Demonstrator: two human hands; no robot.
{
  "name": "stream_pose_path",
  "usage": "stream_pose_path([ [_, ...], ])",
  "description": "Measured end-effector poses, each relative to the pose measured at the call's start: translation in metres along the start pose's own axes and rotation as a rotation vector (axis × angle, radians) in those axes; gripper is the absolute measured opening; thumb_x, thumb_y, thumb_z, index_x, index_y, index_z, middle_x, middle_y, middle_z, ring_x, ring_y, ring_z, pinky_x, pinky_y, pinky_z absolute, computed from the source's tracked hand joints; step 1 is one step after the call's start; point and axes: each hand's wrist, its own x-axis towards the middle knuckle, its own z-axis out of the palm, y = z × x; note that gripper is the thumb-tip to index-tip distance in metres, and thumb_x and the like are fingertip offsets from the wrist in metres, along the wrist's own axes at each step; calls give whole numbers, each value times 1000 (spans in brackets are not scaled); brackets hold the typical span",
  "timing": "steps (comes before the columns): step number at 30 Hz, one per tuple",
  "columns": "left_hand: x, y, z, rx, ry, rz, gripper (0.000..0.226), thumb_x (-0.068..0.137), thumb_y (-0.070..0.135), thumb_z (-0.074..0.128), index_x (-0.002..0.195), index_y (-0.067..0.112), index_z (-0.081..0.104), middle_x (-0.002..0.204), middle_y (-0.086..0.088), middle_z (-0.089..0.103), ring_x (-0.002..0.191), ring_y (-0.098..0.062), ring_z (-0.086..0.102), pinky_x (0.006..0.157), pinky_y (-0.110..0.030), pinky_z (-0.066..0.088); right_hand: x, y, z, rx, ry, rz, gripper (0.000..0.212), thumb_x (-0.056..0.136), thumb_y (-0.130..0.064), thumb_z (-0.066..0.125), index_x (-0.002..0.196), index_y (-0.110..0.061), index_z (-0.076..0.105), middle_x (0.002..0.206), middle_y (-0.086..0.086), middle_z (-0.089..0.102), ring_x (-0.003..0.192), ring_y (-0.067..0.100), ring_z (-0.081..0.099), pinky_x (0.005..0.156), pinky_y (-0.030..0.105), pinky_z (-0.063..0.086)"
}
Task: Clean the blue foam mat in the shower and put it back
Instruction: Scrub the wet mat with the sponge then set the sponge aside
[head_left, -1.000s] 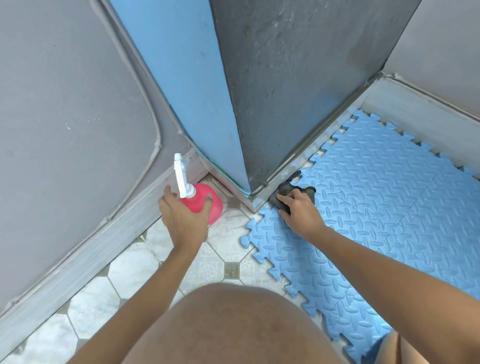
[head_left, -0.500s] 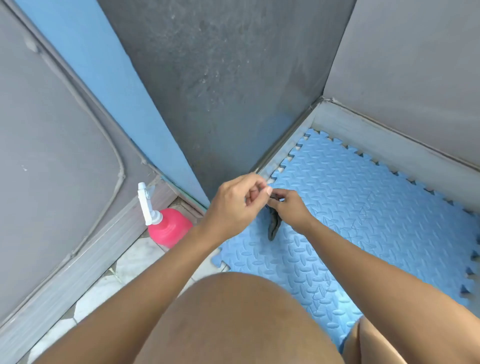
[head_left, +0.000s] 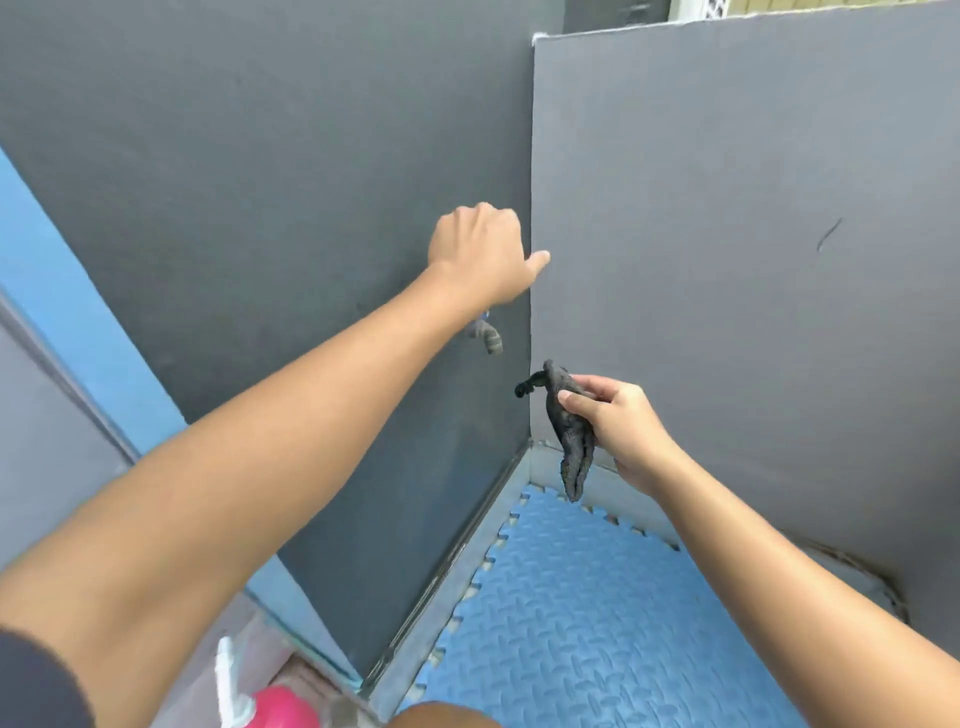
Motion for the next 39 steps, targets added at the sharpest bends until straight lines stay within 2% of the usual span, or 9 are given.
stream_pose_path([
  [3,24,5,21,190,-225,68,62,100,63,41,120,10,66,126,-13,66,118,-35,62,87,-38,46,1,-21,-9,27,-17,-4,17,95,-5,64,99,-17,75,86,-2,79,73,9,73,66,23,55],
  [5,30,2,28,178,-287,71,55,104,54,39,123,8,65,129,-15,65,120,-36,60,89,-39,45,0,-27,-13,38,-22,3,16,95,-4,64,99,-16,75,83,-2,78,68,9,72,58,20,53],
  [7,32,-1,29,144,-304,85,45,104,42,39,115,8,65,127,-17,66,117,-37,60,87,-39,44,2,-28,-16,31,-24,13,15,95,-4,64,98,-16,74,79,-3,77,64,8,70,54,18,51],
  [9,33,-1,28,123,-300,125,37,102,38,38,97,10,62,120,-17,67,109,-37,61,82,-37,41,4,-26,-18,31,-19,19,15,95,-4,64,97,-16,74,75,-6,77,61,6,69,52,18,50],
  [12,31,1,26,66,-281,180,44,101,40,39,71,9,50,96,-16,62,89,-35,53,76,-37,39,8,-22,-17,43,0,25,16,96,-4,63,96,-16,73,71,-8,76,59,5,69,51,17,50],
  [14,30,0,27,4,-286,201,48,100,39,40,62,11,45,76,-9,52,80,-34,50,71,-36,37,9,-20,-14,56,-1,39,15,96,-4,63,97,-15,73,73,-6,76,61,6,70,52,19,52],
  [17,31,-1,30,-65,-299,231,50,98,37,41,57,8,40,65,-9,46,68,-32,47,61,-36,33,11,-17,-10,35,-11,61,13,96,-8,64,101,-14,74,83,1,78,67,11,72,57,23,53],
  [22,32,-2,30,-127,-319,260,47,96,34,42,57,9,34,61,-11,43,57,-28,39,55,-35,30,15,-14,-13,7,-4,64,13,95,-10,66,104,-13,75,85,2,78,68,13,72,57,25,52],
  [39,33,-1,30,-165,-345,250,47,100,34,42,61,11,30,62,-8,37,57,-25,32,56,-36,27,16,-19,-15,-36,6,56,10,94,-12,68,102,-15,74,79,-1,77,66,11,73,56,24,53],
])
